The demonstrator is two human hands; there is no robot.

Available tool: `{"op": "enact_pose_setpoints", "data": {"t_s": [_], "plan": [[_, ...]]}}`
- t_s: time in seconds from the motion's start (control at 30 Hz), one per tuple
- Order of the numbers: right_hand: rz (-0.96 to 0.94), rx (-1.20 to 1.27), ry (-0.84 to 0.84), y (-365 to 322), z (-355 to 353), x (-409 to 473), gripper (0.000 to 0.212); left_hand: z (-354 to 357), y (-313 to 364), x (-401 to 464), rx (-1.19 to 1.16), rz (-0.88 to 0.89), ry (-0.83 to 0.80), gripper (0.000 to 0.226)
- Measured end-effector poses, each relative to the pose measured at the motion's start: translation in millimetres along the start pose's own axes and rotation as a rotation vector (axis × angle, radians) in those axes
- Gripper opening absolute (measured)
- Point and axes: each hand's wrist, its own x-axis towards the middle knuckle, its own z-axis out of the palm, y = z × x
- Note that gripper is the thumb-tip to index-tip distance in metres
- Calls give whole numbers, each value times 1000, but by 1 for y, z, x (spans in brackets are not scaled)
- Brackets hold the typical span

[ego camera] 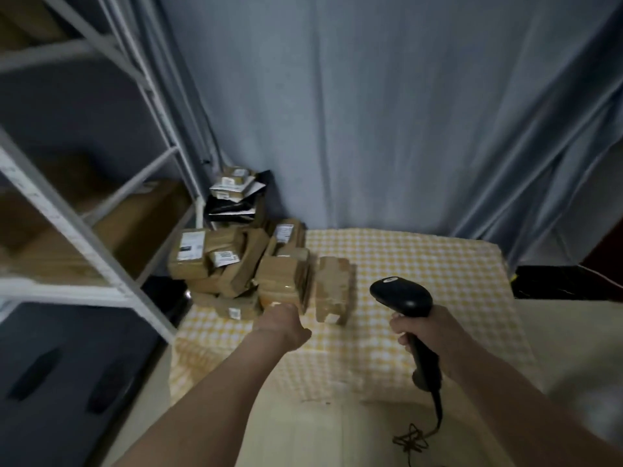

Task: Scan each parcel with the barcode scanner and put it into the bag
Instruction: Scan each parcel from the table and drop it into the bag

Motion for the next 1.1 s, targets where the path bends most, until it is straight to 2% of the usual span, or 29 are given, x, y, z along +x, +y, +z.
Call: {"op": "enact_pose_setpoints", "data": {"t_s": [0.2, 0.43, 0.73, 0.83, 0.93, 1.1], "plan": [[14, -28, -44, -6, 46, 23, 18, 8, -47, 6, -100, -68, -10, 58], [117, 22, -28, 3, 64, 80, 23, 16, -58, 46, -115, -53, -57, 58], [275, 52, 30, -3, 55, 195, 18, -11, -3, 174, -105, 19, -154, 56], [328, 85, 81, -5, 51, 244, 24, -8, 16, 221, -125, 15, -192, 55], [363, 70, 125, -2, 52, 288, 28, 5, 31, 259, -161, 20, -217, 60], [418, 72, 140, 8, 57, 341, 13, 34, 51, 310, -154, 33, -254, 83]]}}
